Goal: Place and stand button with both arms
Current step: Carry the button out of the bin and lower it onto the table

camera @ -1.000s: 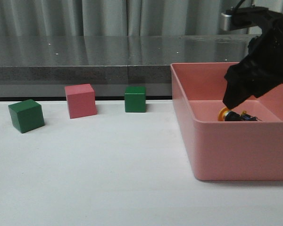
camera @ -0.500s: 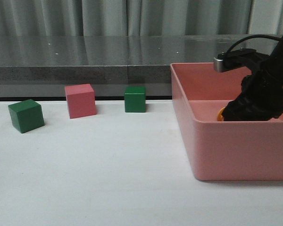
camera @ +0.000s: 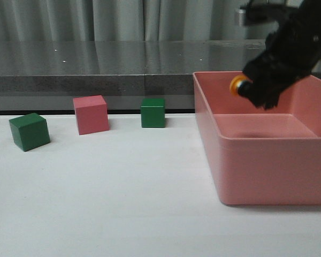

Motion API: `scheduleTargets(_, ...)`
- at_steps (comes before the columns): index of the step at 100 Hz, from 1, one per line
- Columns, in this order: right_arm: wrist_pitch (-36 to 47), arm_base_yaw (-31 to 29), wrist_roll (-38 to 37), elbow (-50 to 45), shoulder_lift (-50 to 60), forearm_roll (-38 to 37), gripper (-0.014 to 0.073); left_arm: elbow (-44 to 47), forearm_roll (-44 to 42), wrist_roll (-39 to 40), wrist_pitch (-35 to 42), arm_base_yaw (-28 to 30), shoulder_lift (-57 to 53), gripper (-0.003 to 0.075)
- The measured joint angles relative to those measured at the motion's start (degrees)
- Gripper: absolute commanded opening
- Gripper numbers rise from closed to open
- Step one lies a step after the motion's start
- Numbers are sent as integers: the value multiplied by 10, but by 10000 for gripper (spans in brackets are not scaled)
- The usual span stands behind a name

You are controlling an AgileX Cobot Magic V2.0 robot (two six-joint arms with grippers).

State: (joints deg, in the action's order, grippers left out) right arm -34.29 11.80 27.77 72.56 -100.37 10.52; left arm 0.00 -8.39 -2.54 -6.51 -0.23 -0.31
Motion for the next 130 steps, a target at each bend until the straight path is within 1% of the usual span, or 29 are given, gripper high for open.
scheduleTargets(13,-53,39,3,64,34,0,22,0,0,0,0,0,0,-19)
scheduleTargets(20,-83,71,21,94,36,0,22,0,0,0,0,0,0,-19)
scheduleTargets(28,-111,111,60,115,32,0,22,0,0,0,0,0,0,-19)
scheduleTargets(41,-122,184,137,131,3,1,22,0,0,0,0,0,0,-20)
scheduleTargets(61,-111,251,244,159,-77,2,22,0,0,0,0,0,0,-19)
scheduleTargets(75,-105,271,288,194,-144,2,22,0,0,0,0,0,0,-19)
scheduleTargets(96,-101,280,297,249,-218,2,22,0,0,0,0,0,0,-20)
scheduleTargets(130,-111,281,298,260,-254,2,26,0,0,0,0,0,0,-20)
